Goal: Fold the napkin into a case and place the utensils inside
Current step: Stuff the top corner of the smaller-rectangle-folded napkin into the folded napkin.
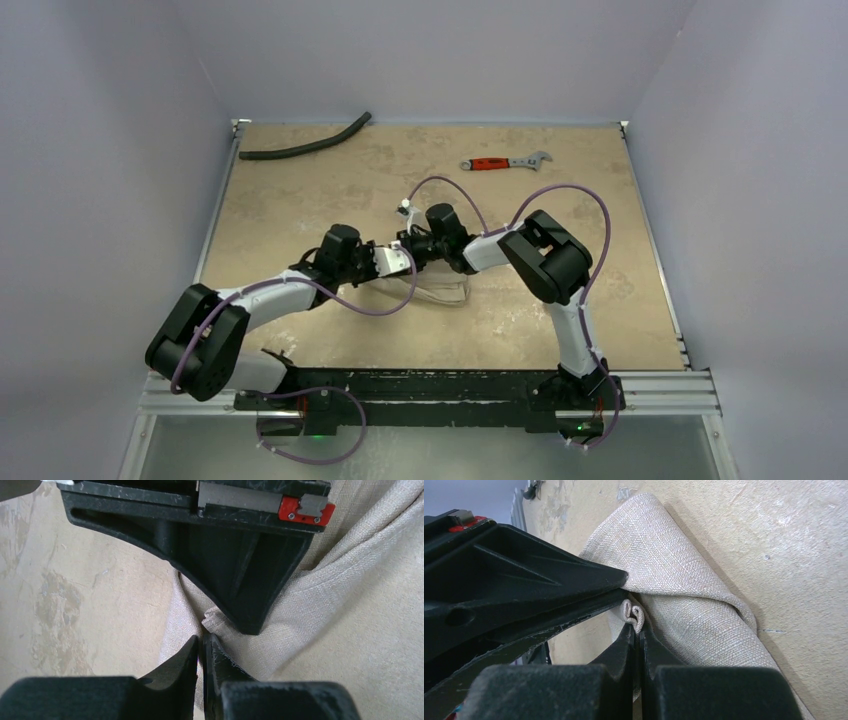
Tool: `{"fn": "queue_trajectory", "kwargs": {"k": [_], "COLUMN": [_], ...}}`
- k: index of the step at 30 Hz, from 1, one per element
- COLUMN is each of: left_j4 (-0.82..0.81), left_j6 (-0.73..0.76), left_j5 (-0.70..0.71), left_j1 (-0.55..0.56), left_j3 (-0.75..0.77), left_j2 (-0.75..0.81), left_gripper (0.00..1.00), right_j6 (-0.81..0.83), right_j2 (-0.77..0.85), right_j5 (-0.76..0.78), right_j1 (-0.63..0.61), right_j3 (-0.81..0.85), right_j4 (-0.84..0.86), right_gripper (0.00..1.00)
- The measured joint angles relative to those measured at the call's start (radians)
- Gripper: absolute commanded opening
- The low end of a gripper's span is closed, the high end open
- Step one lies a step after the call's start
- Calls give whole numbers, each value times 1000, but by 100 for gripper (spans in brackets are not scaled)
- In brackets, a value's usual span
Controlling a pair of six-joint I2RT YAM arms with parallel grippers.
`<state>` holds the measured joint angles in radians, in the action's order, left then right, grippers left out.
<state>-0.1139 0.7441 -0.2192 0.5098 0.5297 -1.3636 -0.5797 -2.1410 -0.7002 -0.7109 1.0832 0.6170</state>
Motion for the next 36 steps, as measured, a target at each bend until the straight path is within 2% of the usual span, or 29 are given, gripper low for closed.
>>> {"fn": "queue_trajectory", "kwargs": {"k": [1, 4, 6, 10, 14, 18, 22, 30, 36], "left_j4": [-3, -8, -11, 13, 109, 179, 207, 165, 86], "left_j6": [2, 9, 9, -9, -50, -94, -95, 2, 48], "left_j5": [8, 21, 28, 44, 36, -33, -108, -52, -12], "left_j1": [3, 8, 9, 9, 9, 9, 11, 16, 16], "left_j3": [-3, -5, -5, 5, 74, 148, 157, 52, 28], "left_j2": [0, 0, 0, 5, 41, 101, 124, 62, 34], "left_gripper": [11, 26, 30, 31, 31, 31, 31, 34, 37], "right_j6": [0, -2, -3, -3, -5, -7, -8, -28, -40], "right_j2": [0, -2, -6, -14, -24, -27, -27, -27, -27], "right_j5": [-2, -18, -33, -56, -75, -82, -82, -101, -106], "right_j1": [0, 1, 1, 5, 9, 10, 10, 10, 9], "right_j3": [-2, -8, -10, -10, -10, -10, -12, -32, -40], "right_j4": [5, 18, 22, 36, 50, 55, 59, 89, 102], "right_gripper": [0, 0, 0, 0, 0, 0, 0, 0, 0]}}
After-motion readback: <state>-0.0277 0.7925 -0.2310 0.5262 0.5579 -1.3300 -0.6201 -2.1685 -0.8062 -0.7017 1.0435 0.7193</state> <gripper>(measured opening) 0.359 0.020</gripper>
